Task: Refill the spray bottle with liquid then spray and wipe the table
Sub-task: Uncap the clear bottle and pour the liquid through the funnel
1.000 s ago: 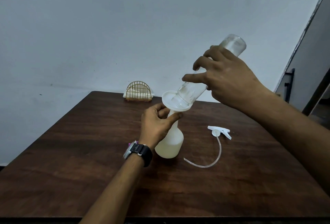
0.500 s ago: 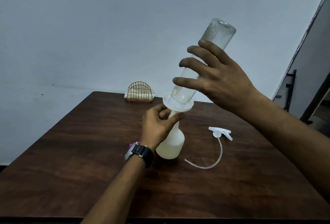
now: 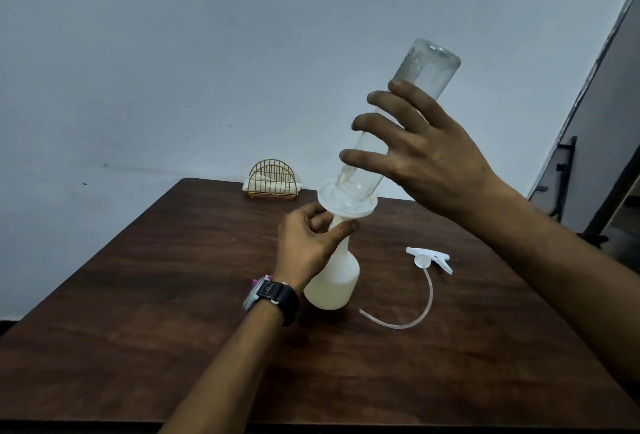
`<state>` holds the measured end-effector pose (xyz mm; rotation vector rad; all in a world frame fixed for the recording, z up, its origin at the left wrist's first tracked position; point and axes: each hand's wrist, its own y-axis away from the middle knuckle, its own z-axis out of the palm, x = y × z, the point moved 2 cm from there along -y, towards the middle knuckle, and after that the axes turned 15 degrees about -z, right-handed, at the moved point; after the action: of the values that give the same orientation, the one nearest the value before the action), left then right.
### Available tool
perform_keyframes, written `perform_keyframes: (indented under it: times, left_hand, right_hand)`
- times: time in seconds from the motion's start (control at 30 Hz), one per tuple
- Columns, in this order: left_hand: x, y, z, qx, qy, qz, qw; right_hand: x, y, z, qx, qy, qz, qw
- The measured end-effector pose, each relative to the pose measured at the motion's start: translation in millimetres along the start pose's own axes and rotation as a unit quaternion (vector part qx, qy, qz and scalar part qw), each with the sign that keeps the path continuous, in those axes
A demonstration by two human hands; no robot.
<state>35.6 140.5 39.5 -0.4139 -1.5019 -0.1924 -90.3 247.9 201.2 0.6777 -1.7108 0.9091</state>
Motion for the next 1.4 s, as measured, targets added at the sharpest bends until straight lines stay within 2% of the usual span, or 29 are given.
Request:
perform_keyframes:
  times: [0.3, 0.63, 0.9, 0.97, 1.03, 1.17, 1.27, 1.4]
  left_hand:
    - [1.0, -0.3, 0.4, 0.003, 0.004, -0.007, 1.000]
    - [1.0, 0.3, -0.1, 0.009, -0.002, -0.014, 1.000]
    - [2.9, 3.5, 0.3, 0.019, -0.019, -0.016, 1.000]
    - [3.9, 6.5, 1.1, 0.030, -0.031, -0.006, 0.999]
    - [6.0, 10.8, 1.5, 0.040, -0.045, 0.001, 0.998]
    - [5.3, 15.6, 3.5, 0.060, -0.059, 0.006, 0.996]
    - [2.5, 20.5, 5.9, 0.075, -0.071, 0.006, 0.995]
    - [0.6, 30.6, 4.6, 0.076, -0.085, 0.005, 0.993]
  right_hand:
    - [-6.3, 7.7, 3.4, -0.034, -0.016, 0.046, 0.998]
    - [-13.2, 9.6, 4.4, -0.037, -0.013, 0.038, 0.998]
    - [-7.8, 15.4, -0.9, -0.076, -0.063, 0.137, 0.986]
    - [-8.1, 18.7, -1.0, -0.088, -0.131, 0.202, 0.967]
    - [-8.4, 22.2, -0.2, -0.120, -0.221, 0.271, 0.929]
    - [-12.1, 30.0, -5.7, -0.208, -0.322, 0.339, 0.860]
    - [-17.6, 46.3, -6.8, -0.219, -0.381, 0.409, 0.799]
    - [-32.6, 68.0, -7.1, -0.192, -0.457, 0.494, 0.715]
